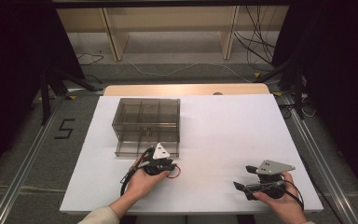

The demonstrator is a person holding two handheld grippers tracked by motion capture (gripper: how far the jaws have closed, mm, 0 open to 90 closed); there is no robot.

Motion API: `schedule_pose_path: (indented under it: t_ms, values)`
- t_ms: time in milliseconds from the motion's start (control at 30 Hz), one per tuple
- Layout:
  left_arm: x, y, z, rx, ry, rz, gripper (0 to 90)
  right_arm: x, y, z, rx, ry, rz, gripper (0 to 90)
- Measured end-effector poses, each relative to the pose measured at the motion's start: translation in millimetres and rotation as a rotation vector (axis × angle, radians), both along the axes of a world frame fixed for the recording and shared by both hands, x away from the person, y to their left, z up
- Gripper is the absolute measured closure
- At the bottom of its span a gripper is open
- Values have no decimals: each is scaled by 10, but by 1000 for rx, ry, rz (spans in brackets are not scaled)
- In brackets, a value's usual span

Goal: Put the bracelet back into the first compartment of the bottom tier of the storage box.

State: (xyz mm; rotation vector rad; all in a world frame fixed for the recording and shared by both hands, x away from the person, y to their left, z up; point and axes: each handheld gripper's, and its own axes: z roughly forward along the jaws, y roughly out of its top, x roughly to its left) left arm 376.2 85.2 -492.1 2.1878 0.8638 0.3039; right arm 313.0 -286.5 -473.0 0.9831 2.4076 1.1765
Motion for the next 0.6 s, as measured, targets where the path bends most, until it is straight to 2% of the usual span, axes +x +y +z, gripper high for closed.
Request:
schedule_pose_path:
  t_ms: [267,600]
  values:
    - [27,1,-5,-4,16,24,830,0,4,-2,2,1,0,219]
    - [5,-18,-10,21,-16,20,868,-3,4,0,0,2,-1,218]
